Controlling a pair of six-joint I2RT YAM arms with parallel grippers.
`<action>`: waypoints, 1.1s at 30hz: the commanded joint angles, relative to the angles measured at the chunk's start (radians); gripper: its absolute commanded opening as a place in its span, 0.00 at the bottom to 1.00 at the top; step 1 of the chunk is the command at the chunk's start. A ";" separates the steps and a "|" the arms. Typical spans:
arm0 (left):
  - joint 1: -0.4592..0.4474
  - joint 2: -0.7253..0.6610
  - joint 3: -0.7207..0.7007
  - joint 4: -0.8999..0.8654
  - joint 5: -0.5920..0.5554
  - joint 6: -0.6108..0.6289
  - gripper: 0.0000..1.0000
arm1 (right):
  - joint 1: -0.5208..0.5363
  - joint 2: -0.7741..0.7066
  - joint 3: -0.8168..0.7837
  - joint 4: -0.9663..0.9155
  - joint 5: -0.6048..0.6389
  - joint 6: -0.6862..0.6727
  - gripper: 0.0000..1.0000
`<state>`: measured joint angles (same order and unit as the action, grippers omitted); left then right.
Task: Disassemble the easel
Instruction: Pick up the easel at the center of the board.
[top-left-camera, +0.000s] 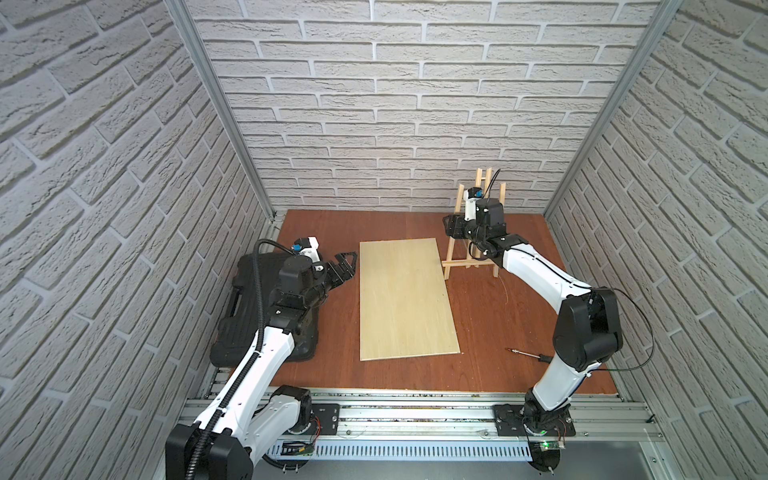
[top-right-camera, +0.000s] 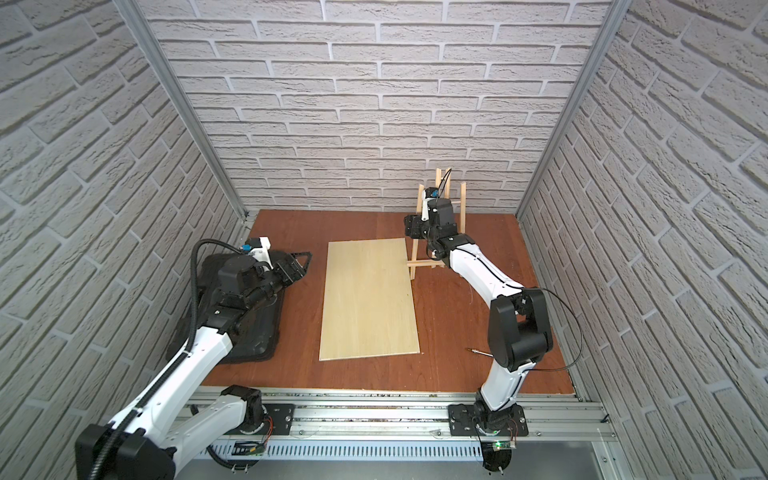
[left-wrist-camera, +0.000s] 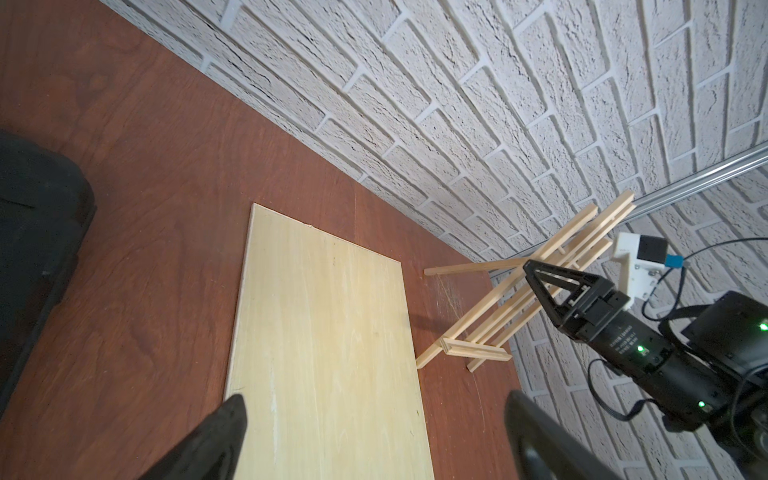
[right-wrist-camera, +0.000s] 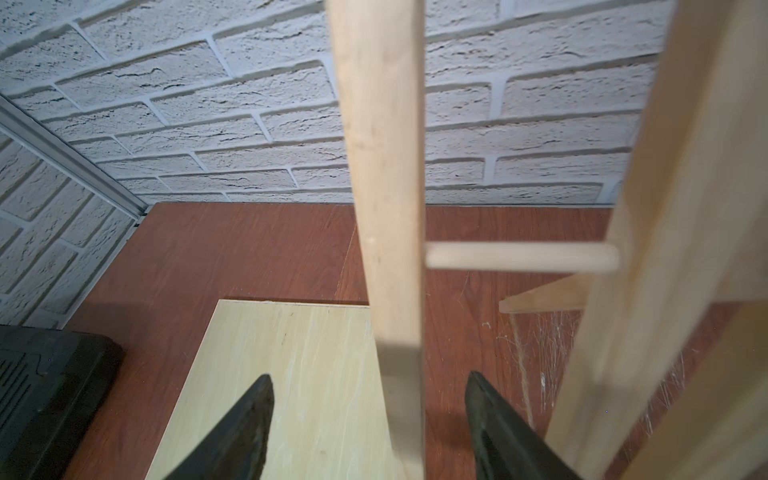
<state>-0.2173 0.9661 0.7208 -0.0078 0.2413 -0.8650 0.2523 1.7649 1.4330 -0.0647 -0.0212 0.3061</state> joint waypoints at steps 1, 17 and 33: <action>0.000 -0.007 0.009 0.050 0.025 0.006 0.96 | 0.002 0.021 0.016 0.003 0.017 -0.011 0.70; -0.002 -0.001 0.009 0.071 0.047 0.011 0.96 | 0.001 0.015 -0.007 0.063 0.036 -0.078 0.16; -0.040 -0.035 0.006 0.113 0.053 0.071 0.85 | 0.004 -0.433 -0.252 0.080 -0.018 -0.212 0.03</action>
<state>-0.2466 0.9508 0.7208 0.0326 0.2790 -0.8280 0.2493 1.4776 1.1904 -0.0601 -0.0082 0.1394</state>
